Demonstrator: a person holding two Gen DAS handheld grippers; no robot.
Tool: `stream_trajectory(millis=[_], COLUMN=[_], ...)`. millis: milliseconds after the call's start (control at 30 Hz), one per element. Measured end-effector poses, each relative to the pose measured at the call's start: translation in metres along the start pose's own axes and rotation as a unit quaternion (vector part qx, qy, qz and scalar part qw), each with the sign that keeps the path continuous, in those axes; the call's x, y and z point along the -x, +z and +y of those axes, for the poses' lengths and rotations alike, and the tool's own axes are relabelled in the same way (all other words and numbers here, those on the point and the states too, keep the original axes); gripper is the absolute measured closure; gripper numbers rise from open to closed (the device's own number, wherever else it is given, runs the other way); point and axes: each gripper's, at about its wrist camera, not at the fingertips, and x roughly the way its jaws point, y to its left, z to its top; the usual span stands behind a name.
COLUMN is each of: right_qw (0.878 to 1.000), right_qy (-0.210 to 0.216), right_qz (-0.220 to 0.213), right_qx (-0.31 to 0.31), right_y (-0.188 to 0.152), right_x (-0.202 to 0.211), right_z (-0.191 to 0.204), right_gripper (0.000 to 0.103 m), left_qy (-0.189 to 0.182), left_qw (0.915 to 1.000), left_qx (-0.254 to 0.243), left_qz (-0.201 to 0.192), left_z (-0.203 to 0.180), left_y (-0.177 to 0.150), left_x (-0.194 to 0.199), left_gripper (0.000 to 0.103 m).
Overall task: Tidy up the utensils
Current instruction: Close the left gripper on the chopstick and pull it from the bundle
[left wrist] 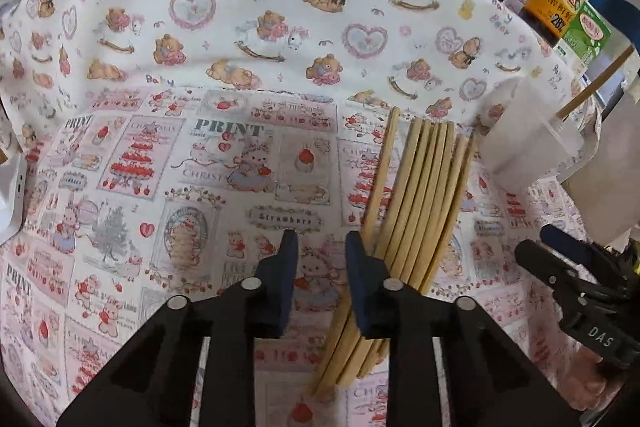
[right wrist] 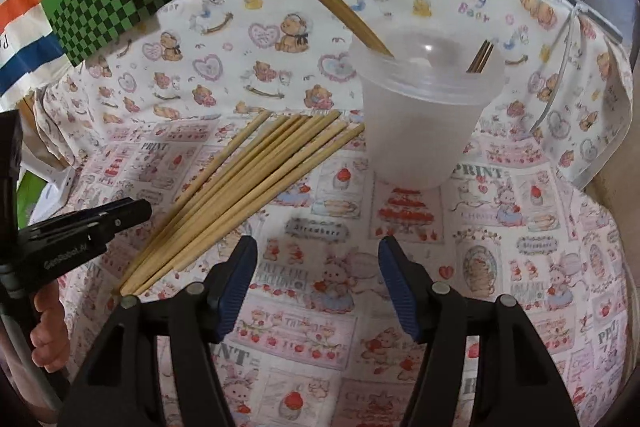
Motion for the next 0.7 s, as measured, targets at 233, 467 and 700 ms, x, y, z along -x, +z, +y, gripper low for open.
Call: stream_trajectory(millis=[233,467,700], right_qw=[1.0,1.0,1.0], right_qy=[-0.015,-0.018,-0.015], right_qz=[0.006,-0.001,0.0], right_qx=[-0.015,-0.017,-0.019], right_y=[0.001,0.001,0.001], right_x=[-0.008,-0.003,-0.002], right_z=[-0.011,-0.013,-0.014], right_gripper=[0.042,0.042,0.042], left_qy=[0.006,0.019,0.043], left_qw=[0.998,0.9984,0.9961], left_qx=[-0.063,-0.053,-0.072], left_qz=[-0.011,0.006,0.027], left_z=[-0.023,-0.022,-0.022], left_y=[-0.007,-0.004,-0.007], left_x=[-0.006,-0.015,-0.011], left_gripper=[0.081,0.081,0.089])
